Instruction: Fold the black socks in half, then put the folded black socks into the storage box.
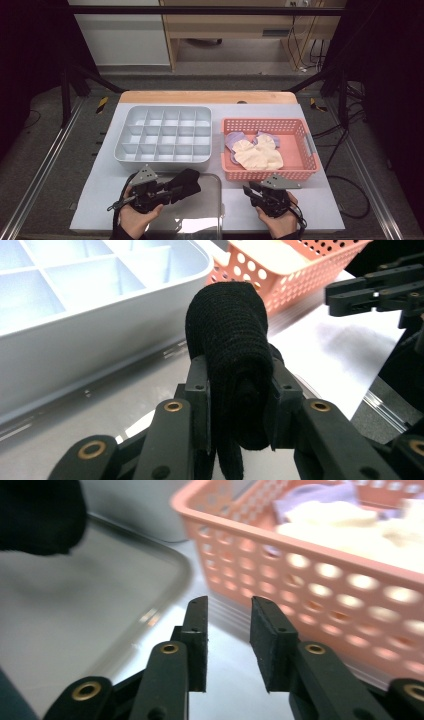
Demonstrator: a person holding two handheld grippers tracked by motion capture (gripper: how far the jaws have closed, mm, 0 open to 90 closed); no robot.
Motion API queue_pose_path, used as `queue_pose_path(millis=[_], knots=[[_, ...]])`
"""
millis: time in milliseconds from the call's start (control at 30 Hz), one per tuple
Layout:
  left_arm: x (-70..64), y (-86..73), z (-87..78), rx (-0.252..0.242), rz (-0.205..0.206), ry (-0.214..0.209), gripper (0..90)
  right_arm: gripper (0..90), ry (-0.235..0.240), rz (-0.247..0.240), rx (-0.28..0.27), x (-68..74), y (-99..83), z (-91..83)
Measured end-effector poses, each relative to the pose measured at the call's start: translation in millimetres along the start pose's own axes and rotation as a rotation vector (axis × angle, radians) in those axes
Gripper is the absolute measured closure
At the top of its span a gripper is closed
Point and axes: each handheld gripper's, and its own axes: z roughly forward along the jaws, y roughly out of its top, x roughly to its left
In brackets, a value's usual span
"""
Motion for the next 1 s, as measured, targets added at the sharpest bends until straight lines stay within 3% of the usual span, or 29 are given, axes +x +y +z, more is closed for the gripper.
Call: queue_pose_path(millis=[300,500,1000], knots=[[12.0,11.4,-14.8,-0.010,0.005,0.027,68.0,64.9,-0.082,0.031,0.012,-18.3,-10.7,-16.2],[23.6,16.5,-23.4,-0.010,-0.002,0.053,67.9,64.3,-0.086,0.063,0.017,-25.3,-14.4,-21.5],[53.1,37.7,-47.4,-0.052,-0.042,0.131,68.0,60.4,-0.105,0.065,0.012,-29.9,-17.8,-28.0]])
